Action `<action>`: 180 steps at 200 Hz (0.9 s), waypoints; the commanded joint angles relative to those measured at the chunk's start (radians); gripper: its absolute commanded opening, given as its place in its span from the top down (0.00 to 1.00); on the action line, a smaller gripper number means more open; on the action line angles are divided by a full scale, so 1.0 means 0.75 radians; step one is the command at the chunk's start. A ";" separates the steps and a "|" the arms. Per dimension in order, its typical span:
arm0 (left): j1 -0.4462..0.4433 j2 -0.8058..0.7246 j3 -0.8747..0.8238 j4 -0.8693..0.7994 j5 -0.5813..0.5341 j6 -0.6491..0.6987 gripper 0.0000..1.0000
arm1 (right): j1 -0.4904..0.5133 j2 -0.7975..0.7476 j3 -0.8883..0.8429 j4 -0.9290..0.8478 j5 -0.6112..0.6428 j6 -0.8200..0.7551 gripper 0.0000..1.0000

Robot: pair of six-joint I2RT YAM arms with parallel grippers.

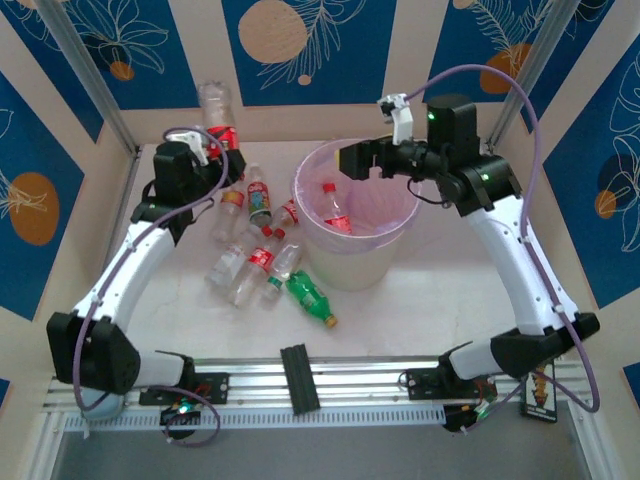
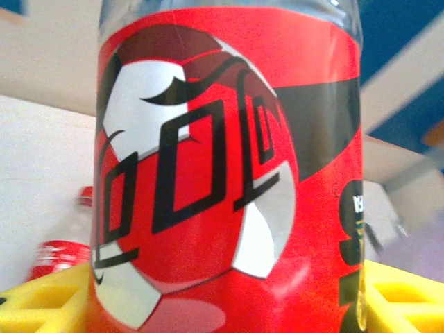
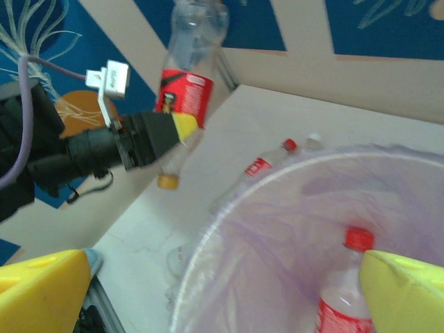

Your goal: Put the plastic bottles in the bin

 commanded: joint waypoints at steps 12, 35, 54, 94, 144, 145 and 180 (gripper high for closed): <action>-0.131 -0.142 -0.095 0.132 0.045 0.045 0.68 | 0.089 0.146 0.183 0.066 -0.071 0.094 0.01; -0.214 -0.196 -0.133 0.145 0.068 0.056 0.71 | 0.144 0.281 0.316 0.079 -0.104 0.141 0.01; -0.276 -0.217 -0.157 0.149 0.094 0.080 0.75 | 0.175 0.403 0.455 0.043 -0.103 0.158 0.01; -0.359 -0.239 -0.181 0.149 0.153 0.141 0.84 | 0.178 0.635 0.685 0.028 -0.132 0.238 0.01; -0.394 -0.251 -0.168 0.132 0.183 0.189 0.91 | 0.182 0.814 0.878 -0.029 -0.148 0.281 0.04; -0.395 -0.251 -0.168 0.132 0.183 0.189 0.92 | 0.182 0.817 0.880 -0.029 -0.148 0.284 0.04; -0.401 -0.251 -0.163 0.137 0.182 0.197 0.92 | 0.183 0.884 0.941 -0.044 -0.175 0.304 0.06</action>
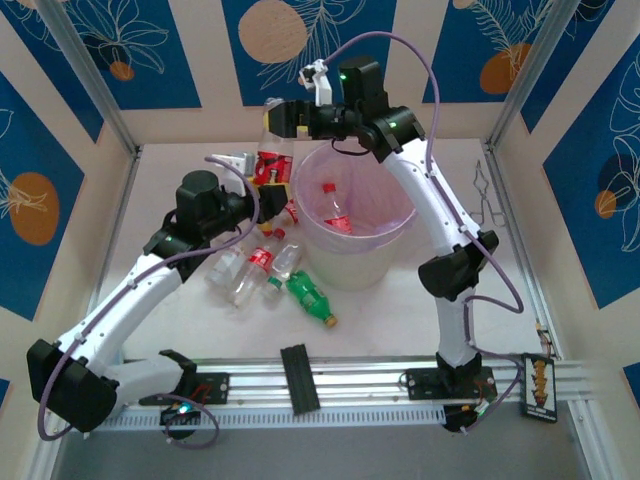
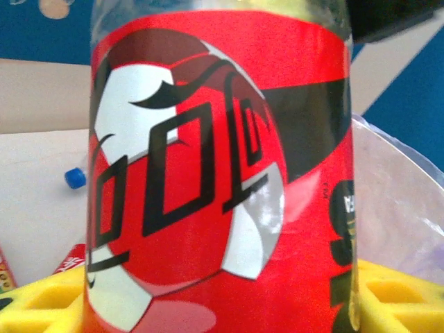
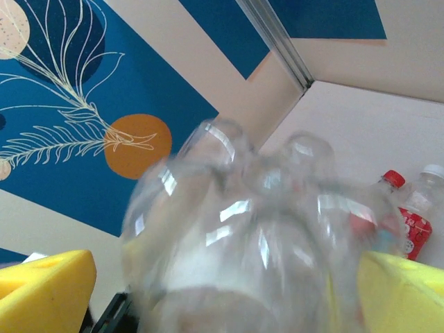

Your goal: Put the plastic bottles in the bin

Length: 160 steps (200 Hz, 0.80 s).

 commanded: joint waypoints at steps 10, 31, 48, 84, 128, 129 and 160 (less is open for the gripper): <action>-0.026 -0.029 0.006 0.054 0.071 0.050 0.92 | 0.005 0.060 0.068 -0.030 -0.056 0.040 0.09; -0.025 -0.025 0.012 0.036 0.053 0.049 0.92 | 0.000 0.073 0.070 -0.023 -0.080 0.048 0.18; -0.026 -0.030 0.006 0.038 0.041 0.048 0.92 | 0.001 0.063 0.057 -0.012 -0.082 0.048 0.24; -0.026 -0.040 -0.003 0.043 0.024 0.049 0.77 | 0.000 0.055 0.043 0.000 -0.082 0.042 0.33; -0.025 -0.100 -0.050 0.121 -0.003 0.056 0.01 | 0.000 0.031 0.086 0.009 -0.074 0.008 0.40; -0.026 -0.101 -0.050 0.116 -0.007 0.056 0.01 | 0.000 0.030 0.087 0.009 -0.072 0.005 0.40; -0.025 -0.119 0.060 -0.107 -0.069 0.107 0.00 | -0.016 -0.032 0.137 0.017 -0.006 -0.068 0.42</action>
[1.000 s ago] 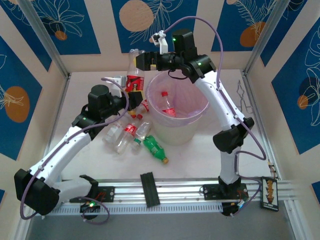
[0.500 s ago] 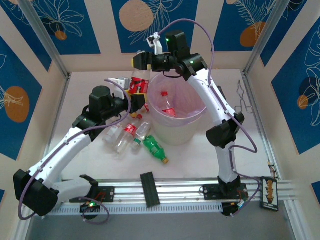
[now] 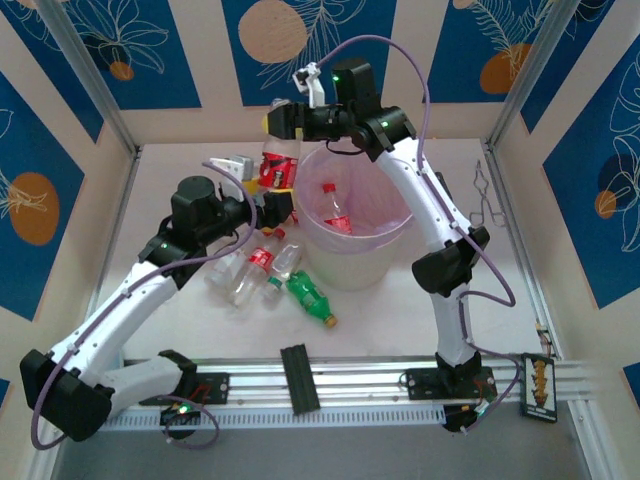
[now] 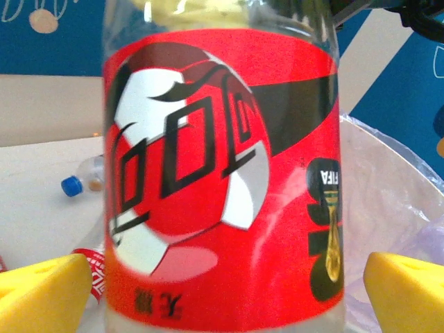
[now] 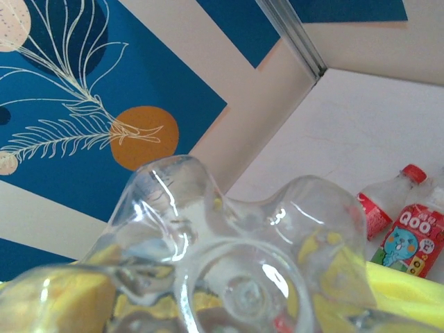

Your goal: Put the plastic bottles in the bin

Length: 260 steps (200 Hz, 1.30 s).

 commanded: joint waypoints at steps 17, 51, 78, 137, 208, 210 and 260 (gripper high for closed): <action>-0.008 -0.076 0.090 -0.091 -0.007 0.040 0.00 | -0.042 -0.140 0.116 0.004 0.120 -0.115 0.42; -0.009 -0.023 0.258 -0.327 -0.015 0.110 0.02 | -0.166 -0.250 0.155 -0.048 0.180 -0.150 0.44; -0.009 0.071 0.353 -0.366 0.014 0.113 0.08 | -0.278 -0.435 -0.074 0.039 0.183 -0.153 0.44; -0.059 0.367 0.543 -0.424 -0.056 0.164 0.22 | -0.442 -0.644 -0.416 0.027 0.239 -0.249 0.45; -0.070 0.610 0.716 -0.476 -0.008 0.159 0.46 | -0.331 -0.515 -0.476 -0.195 0.327 -0.575 0.46; -0.071 0.616 0.718 -0.476 -0.005 0.158 0.47 | -0.323 -0.511 -0.483 -0.196 0.339 -0.585 0.46; -0.072 0.701 0.752 -0.459 0.008 0.104 0.60 | -0.215 -0.465 -0.680 -0.167 0.437 -0.660 0.46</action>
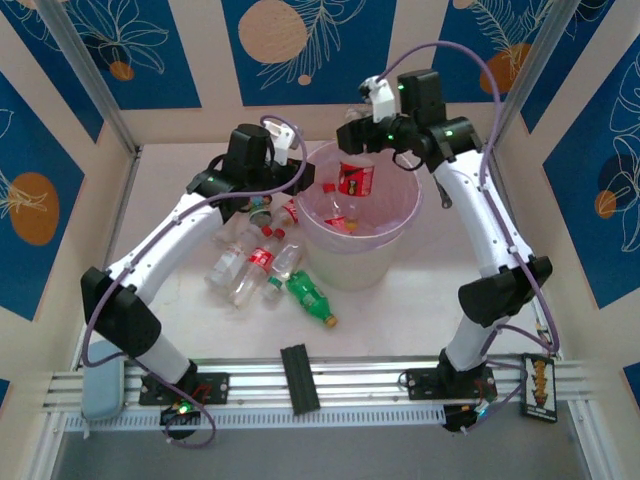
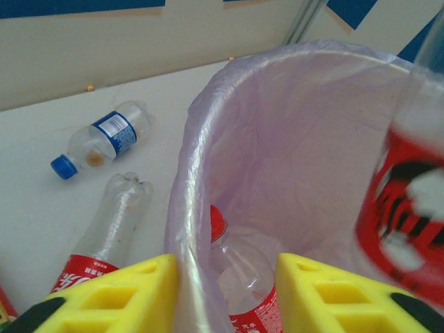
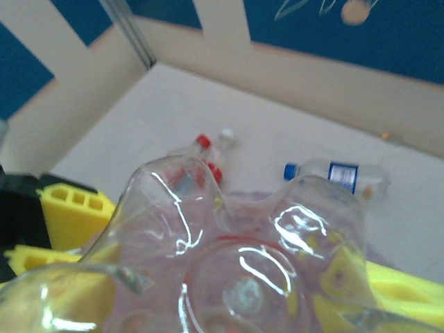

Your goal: Put the plastic bottles in the bin

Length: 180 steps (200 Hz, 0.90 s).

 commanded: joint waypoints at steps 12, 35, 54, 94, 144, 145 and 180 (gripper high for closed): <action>-0.015 0.048 0.053 -0.014 0.030 -0.031 0.62 | 0.044 0.030 -0.111 -0.011 0.068 -0.108 0.46; -0.015 0.067 0.066 -0.024 0.027 -0.036 0.65 | 0.069 0.016 -0.241 0.057 0.064 -0.141 0.46; -0.016 0.079 0.074 -0.032 0.021 -0.037 0.67 | 0.082 0.004 -0.354 0.138 0.037 -0.165 0.47; -0.014 0.088 0.079 -0.032 0.014 -0.040 0.69 | 0.097 0.049 -0.444 0.190 0.024 -0.198 0.47; -0.014 0.095 0.084 -0.024 0.015 -0.043 0.71 | 0.107 0.076 -0.549 0.281 0.032 -0.154 0.45; -0.015 0.095 0.085 -0.025 0.015 -0.043 0.71 | 0.106 0.076 -0.552 0.283 0.035 -0.154 0.44; -0.014 0.097 0.083 -0.021 0.016 -0.045 0.72 | 0.112 0.071 -0.644 0.362 0.063 -0.125 0.30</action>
